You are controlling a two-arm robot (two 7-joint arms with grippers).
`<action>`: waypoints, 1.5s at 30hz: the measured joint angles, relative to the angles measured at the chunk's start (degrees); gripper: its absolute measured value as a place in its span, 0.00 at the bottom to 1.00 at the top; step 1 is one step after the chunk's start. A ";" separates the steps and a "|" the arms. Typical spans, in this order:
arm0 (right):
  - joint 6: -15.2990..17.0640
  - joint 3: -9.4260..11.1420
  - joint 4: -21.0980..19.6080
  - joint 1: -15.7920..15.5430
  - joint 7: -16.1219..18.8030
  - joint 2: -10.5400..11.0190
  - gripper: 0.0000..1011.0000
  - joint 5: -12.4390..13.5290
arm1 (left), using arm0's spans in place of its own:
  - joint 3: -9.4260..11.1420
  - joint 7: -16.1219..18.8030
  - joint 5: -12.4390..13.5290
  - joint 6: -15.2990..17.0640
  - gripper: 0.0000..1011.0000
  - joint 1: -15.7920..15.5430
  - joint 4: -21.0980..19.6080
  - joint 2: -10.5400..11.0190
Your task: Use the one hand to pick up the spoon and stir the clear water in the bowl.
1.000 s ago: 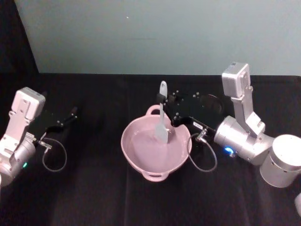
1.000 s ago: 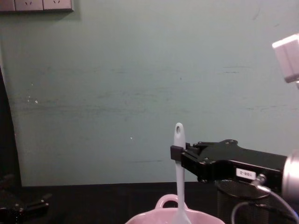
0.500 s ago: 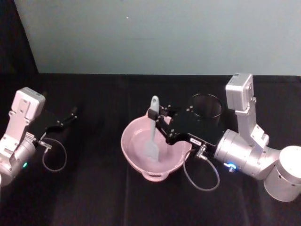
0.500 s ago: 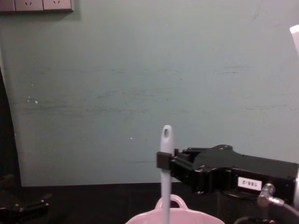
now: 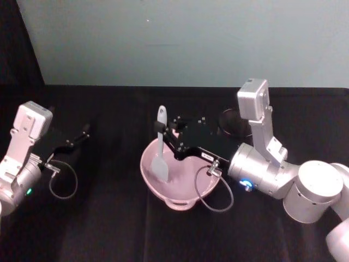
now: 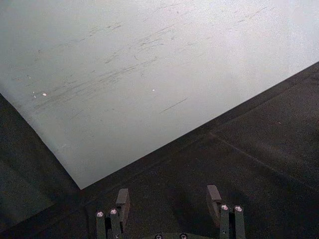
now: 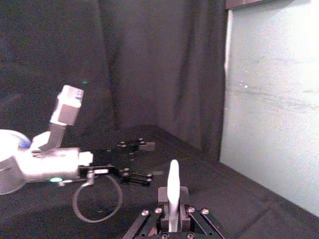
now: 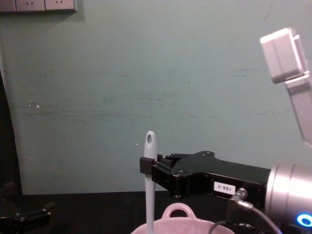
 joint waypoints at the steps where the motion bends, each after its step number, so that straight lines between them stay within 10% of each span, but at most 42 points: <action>1: -0.35 -0.05 0.55 0.30 -0.31 -0.28 0.12 -0.39 | 0.00 0.00 0.00 0.00 1.00 0.00 0.00 0.00; 23: -3.16 4.31 3.12 -0.23 -4.17 0.26 0.12 -5.43 | 0.00 0.00 0.00 0.00 1.00 0.00 0.00 0.00; 45: 0.07 3.67 -8.07 -6.33 1.69 5.42 0.12 1.44 | 0.00 0.00 0.00 0.00 1.00 0.00 0.00 0.00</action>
